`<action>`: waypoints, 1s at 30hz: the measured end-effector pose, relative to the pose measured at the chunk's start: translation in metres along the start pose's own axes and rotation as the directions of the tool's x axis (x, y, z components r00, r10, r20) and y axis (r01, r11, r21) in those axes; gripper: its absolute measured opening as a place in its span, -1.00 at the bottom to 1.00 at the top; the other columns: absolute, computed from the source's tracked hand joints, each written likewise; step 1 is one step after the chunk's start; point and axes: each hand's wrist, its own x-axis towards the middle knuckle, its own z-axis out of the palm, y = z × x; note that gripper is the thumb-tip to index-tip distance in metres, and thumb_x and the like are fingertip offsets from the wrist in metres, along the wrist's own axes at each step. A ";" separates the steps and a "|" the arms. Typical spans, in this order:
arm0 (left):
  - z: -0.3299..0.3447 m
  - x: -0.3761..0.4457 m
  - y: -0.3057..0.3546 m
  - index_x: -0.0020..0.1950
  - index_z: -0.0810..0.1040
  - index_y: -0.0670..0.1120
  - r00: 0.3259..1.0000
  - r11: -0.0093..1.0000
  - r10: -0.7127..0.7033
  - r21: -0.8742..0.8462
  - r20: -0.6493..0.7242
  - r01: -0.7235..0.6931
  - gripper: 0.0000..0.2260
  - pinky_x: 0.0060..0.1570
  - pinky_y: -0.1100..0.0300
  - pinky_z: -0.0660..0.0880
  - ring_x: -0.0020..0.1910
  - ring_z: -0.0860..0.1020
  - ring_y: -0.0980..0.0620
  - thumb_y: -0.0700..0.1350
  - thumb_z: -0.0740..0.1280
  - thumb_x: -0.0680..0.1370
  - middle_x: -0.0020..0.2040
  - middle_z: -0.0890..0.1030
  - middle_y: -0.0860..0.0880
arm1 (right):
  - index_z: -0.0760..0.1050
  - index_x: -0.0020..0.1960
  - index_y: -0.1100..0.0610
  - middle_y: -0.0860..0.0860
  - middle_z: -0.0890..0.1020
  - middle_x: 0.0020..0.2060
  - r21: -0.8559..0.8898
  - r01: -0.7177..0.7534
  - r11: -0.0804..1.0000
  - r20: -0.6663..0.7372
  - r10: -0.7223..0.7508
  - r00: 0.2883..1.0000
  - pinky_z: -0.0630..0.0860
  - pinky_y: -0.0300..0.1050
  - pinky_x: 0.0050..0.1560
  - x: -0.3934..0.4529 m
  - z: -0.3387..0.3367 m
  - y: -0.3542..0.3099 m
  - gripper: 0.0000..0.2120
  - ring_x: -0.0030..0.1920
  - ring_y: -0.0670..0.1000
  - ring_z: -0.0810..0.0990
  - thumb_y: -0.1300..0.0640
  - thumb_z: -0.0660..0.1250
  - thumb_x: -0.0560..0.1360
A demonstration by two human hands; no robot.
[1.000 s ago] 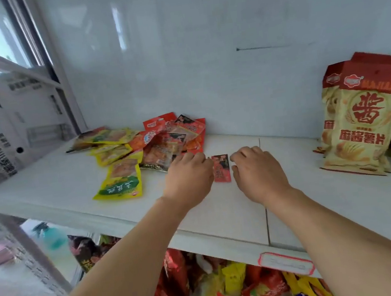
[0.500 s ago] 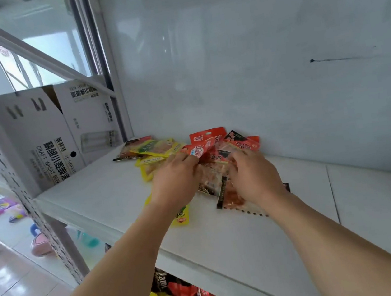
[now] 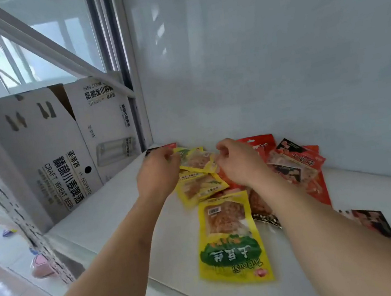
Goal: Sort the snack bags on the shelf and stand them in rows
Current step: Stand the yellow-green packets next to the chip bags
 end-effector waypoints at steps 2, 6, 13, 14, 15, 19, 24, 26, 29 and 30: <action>-0.001 0.023 -0.014 0.22 0.58 0.01 0.999 0.997 -0.039 -0.062 0.025 0.040 -0.72 -0.10 0.11 0.43 0.07 0.57 -0.08 0.08 0.20 0.62 0.16 0.64 -0.01 | 0.39 0.42 0.11 0.08 0.52 0.34 -0.028 -0.054 0.998 0.016 0.055 0.998 0.45 -0.02 0.24 0.022 0.016 -0.004 -0.60 0.31 0.12 0.50 -0.02 0.21 0.64; 0.005 0.058 -0.031 0.21 0.57 -0.04 0.990 0.967 -0.116 -0.220 0.080 0.131 -0.72 -0.02 0.10 0.48 0.06 0.56 -0.05 0.07 0.23 0.62 0.12 0.64 -0.01 | 0.29 0.50 0.13 0.12 0.42 0.44 -0.092 -0.135 0.987 0.075 0.142 0.987 0.38 0.00 0.33 0.056 0.037 -0.005 -0.52 0.40 0.16 0.42 -0.06 0.17 0.65; 0.030 0.076 -0.041 0.19 0.56 -0.07 0.981 0.969 -0.149 -0.179 0.121 0.169 -0.68 0.09 0.03 0.51 0.15 0.54 -0.11 0.10 0.20 0.61 0.15 0.63 -0.05 | 0.25 0.51 0.12 0.16 0.44 0.43 -0.327 -0.210 0.921 0.180 0.279 0.943 0.40 0.13 0.33 0.088 0.064 0.006 -0.37 0.39 0.22 0.43 -0.28 0.06 0.61; 0.033 0.076 -0.042 0.24 0.55 -0.07 0.981 0.975 -0.148 -0.147 0.122 0.165 -0.65 0.12 0.00 0.50 0.19 0.54 -0.13 0.12 0.19 0.61 0.20 0.61 -0.07 | 0.27 0.50 0.12 0.16 0.45 0.41 -0.350 -0.221 0.910 0.177 0.296 0.939 0.39 0.14 0.33 0.089 0.066 0.006 -0.34 0.38 0.22 0.43 -0.32 0.05 0.60; 0.035 0.077 -0.042 0.28 0.53 -0.07 0.981 0.979 -0.150 -0.119 0.126 0.165 -0.63 0.14 0.00 0.50 0.21 0.53 -0.14 0.12 0.19 0.61 0.25 0.57 -0.09 | 0.29 0.48 0.12 0.16 0.46 0.40 -0.363 -0.233 0.902 0.161 0.307 0.938 0.38 0.14 0.32 0.089 0.069 0.006 -0.32 0.37 0.22 0.43 -0.35 0.04 0.58; 0.039 0.077 -0.038 0.38 0.41 -0.14 0.974 0.976 -0.171 -0.108 0.150 0.188 -0.56 0.14 -0.02 0.45 0.25 0.50 -0.22 0.11 0.23 0.62 0.37 0.43 -0.17 | 0.36 0.43 0.10 0.13 0.51 0.34 -0.336 -0.253 0.907 0.065 0.291 0.955 0.36 0.14 0.30 0.089 0.071 0.006 -0.36 0.35 0.21 0.45 -0.34 0.14 0.56; 0.042 0.078 -0.034 0.43 0.31 -0.24 0.955 0.949 -0.226 -0.176 0.193 0.260 -0.42 0.17 -0.03 0.46 0.28 0.49 -0.24 0.17 0.26 0.61 0.36 0.48 -0.22 | 0.52 0.25 0.09 0.09 0.63 0.18 -0.169 -0.283 0.944 -0.009 0.286 0.958 0.46 0.11 0.21 0.091 0.070 -0.001 -0.53 0.21 0.18 0.56 -0.24 0.24 0.56; 0.039 0.077 -0.031 0.41 0.32 -0.28 0.947 0.928 -0.257 -0.224 0.194 0.298 -0.39 0.18 -0.03 0.48 0.27 0.51 -0.23 0.18 0.26 0.60 0.31 0.53 -0.21 | 0.57 0.15 0.12 0.09 0.66 0.11 0.023 -0.280 0.960 -0.033 0.280 0.959 0.52 0.10 0.14 0.093 0.071 -0.007 -0.57 0.15 0.17 0.60 -0.21 0.29 0.54; 0.037 0.078 -0.030 0.11 0.54 -0.23 0.930 0.825 -0.277 -0.435 0.243 0.360 -0.53 0.11 -0.02 0.55 0.10 0.61 -0.17 0.20 0.28 0.59 0.13 0.64 -0.18 | 0.61 0.12 0.16 0.09 0.68 0.06 0.203 -0.237 0.950 -0.023 0.247 0.969 0.55 0.08 0.11 0.095 0.072 -0.021 -0.58 0.08 0.14 0.63 -0.18 0.33 0.54; 0.038 0.079 -0.031 0.05 0.58 -0.18 0.915 0.750 -0.290 -0.527 0.279 0.399 -0.62 0.04 0.02 0.59 0.01 0.64 -0.13 0.15 0.30 0.58 0.09 0.68 -0.15 | 0.62 0.09 0.17 0.10 0.68 0.03 0.220 -0.218 0.951 0.000 0.224 0.975 0.55 0.07 0.09 0.095 0.072 -0.025 -0.59 0.05 0.13 0.63 -0.17 0.30 0.56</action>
